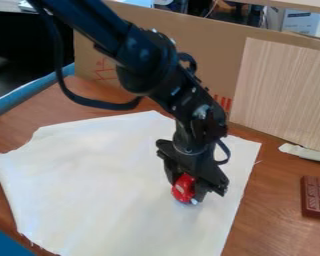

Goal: Move the red object from the white cloth to the bottom right of the cloth

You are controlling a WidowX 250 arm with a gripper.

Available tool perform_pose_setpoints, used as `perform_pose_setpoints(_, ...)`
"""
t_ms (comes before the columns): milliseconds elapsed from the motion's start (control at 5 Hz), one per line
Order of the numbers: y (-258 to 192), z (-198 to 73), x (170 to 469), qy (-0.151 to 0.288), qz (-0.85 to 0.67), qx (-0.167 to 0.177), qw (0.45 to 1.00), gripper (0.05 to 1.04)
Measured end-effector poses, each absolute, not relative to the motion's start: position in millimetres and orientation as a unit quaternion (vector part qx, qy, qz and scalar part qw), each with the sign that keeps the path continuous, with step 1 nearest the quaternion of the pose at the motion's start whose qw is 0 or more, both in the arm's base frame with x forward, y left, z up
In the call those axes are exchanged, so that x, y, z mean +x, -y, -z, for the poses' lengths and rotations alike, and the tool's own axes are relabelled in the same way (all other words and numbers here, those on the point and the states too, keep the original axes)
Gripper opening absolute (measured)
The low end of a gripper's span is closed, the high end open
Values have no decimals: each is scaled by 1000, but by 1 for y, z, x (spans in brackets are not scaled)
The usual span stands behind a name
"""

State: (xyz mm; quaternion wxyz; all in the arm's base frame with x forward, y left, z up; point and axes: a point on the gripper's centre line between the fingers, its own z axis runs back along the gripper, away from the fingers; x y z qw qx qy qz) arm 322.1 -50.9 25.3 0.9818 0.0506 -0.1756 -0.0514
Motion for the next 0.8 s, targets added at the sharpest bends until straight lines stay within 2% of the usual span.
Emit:
perform_pose_setpoints(200,52,-35,319,174,45,36,983,635)
perform_pose_setpoints(600,115,-57,304,161,45,31,985,634)
perform_pose_setpoints(800,145,-45,295,143,57,44,987,629)
